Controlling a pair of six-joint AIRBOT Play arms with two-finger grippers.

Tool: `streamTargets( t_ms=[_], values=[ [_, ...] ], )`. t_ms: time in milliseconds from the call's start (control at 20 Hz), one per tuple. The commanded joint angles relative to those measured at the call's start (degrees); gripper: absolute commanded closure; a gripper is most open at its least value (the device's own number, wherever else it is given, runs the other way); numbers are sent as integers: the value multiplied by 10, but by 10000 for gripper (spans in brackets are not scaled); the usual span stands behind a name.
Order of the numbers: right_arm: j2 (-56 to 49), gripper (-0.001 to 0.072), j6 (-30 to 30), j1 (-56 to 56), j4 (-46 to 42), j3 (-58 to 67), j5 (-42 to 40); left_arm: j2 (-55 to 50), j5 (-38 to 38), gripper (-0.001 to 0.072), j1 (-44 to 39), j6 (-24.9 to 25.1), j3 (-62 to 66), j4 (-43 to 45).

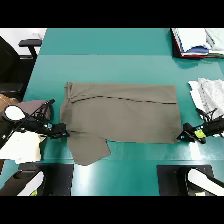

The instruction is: Fold the shirts.

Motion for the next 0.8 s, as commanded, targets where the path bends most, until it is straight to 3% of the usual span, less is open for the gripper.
streamTargets(
  t_ms=[0, 300, 500, 750],
  values=[
    [46, 690, -2, 37, -54, 29, 30, 42, -27, 688, 0, -16, 1, 43],
    [181, 691, 3, 38, -114, 79, 118, 136, -141, 688, 0, -40, 28, 55],
    [168, 691, 15, 38, -109, 120, 94, 112, -64, 687, 0, -46, 71, 41],
    [31, 691, 15, 77, -80, 220, 36, -38, 63, 687, 0, 14, 149, 33]
  ],
)
